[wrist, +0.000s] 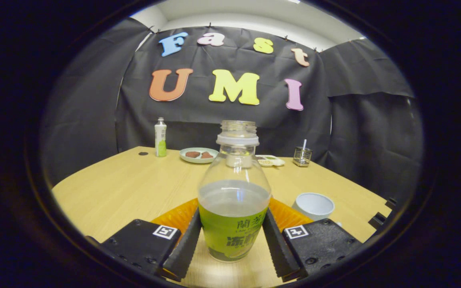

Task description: Take the bottle from table, then pour the juice into the cup, finally place the bottle on the coaster

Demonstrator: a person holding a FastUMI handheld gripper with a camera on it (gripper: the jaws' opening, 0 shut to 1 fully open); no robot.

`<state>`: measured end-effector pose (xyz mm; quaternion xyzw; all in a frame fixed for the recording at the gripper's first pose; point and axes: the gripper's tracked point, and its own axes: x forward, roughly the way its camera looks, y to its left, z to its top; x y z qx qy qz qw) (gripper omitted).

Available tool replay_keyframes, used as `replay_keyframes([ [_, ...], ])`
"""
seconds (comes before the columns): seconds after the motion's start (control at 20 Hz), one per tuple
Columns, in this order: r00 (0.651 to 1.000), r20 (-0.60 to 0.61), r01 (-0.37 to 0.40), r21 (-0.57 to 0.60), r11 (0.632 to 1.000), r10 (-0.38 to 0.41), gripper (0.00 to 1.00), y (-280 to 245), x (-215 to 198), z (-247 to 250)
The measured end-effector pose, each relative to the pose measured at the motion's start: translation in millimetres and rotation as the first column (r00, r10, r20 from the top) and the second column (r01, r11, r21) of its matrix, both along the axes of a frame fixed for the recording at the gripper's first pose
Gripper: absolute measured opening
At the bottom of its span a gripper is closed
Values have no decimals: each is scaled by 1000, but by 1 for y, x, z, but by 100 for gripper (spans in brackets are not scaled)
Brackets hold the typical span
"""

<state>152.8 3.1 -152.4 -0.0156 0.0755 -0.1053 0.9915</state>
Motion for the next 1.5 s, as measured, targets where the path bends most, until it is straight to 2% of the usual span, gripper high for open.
replay_keyframes([
  [0.15, 999, 35, 12, 14, 1000, -13, 83, -5, -14, 20],
  [0.65, 995, 81, -65, 131, 989, 54, 82, 18, -33, 78],
  [1.0, 992, 103, -92, 265, 960, 67, 82, 18, -31, 113],
  [1.2, 983, 152, -151, 376, 914, 100, 82, 21, -29, 131],
  [1.3, 981, 164, -165, 449, 878, 100, 82, 18, -26, 129],
  [1.5, 976, 184, -210, 624, 753, 119, 82, 19, -18, 121],
])
